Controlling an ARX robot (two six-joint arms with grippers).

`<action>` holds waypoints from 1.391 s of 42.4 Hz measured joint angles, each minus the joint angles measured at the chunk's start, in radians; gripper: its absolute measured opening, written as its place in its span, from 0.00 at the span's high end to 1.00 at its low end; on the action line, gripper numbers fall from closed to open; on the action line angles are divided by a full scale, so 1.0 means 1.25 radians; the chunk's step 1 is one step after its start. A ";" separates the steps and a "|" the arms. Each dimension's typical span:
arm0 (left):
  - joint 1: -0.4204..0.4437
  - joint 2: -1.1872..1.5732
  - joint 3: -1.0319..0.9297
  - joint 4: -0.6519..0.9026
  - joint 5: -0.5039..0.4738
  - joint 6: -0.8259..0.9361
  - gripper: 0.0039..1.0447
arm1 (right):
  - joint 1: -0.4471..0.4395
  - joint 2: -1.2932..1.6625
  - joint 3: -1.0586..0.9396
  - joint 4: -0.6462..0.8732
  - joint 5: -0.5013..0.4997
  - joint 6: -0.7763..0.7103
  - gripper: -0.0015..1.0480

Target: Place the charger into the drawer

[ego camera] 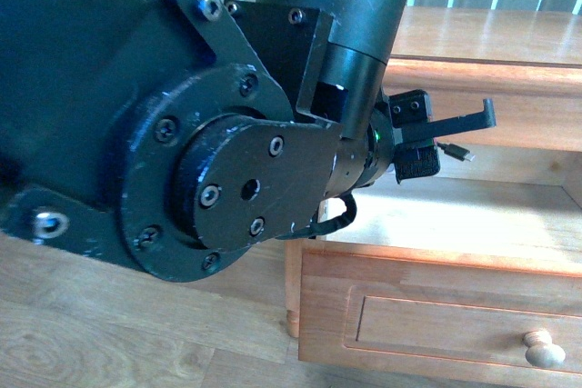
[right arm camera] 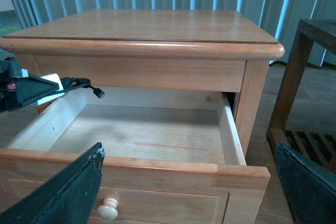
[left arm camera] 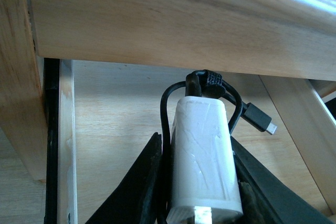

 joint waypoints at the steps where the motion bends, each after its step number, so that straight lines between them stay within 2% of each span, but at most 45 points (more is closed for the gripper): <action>1: 0.001 0.006 0.006 -0.003 -0.002 -0.002 0.71 | 0.000 0.000 0.000 0.000 0.000 0.000 0.08; 5: 0.007 0.033 0.032 -0.016 -0.011 -0.006 0.71 | 0.000 0.000 0.000 0.000 0.000 0.000 0.08; 10: 0.011 0.040 0.035 -0.009 -0.023 -0.004 0.49 | 0.000 0.000 0.000 0.000 0.000 0.000 0.08; 19: 0.012 -0.001 0.006 -0.001 -0.057 0.009 0.22 | 0.000 0.000 0.000 0.000 0.000 0.000 0.08; 23: 0.012 -0.074 -0.038 -0.021 -0.126 0.023 0.05 | 0.000 0.000 0.000 0.000 0.000 0.000 0.08; 24: 0.013 -0.093 -0.050 -0.022 -0.136 0.025 0.04 | 0.000 0.000 0.000 0.000 0.000 0.000 0.08; 37: 0.052 -0.364 -0.234 -0.050 -0.208 0.018 0.06 | 0.000 0.000 0.000 0.000 0.000 0.000 0.08; 43: 0.096 -0.581 -0.354 -0.124 -0.248 0.003 0.06 | 0.000 0.000 0.000 0.000 0.000 0.000 0.08; 59: 0.193 -1.028 -0.537 -0.337 -0.332 -0.021 0.06 | 0.000 0.000 0.000 0.000 0.000 0.000 0.08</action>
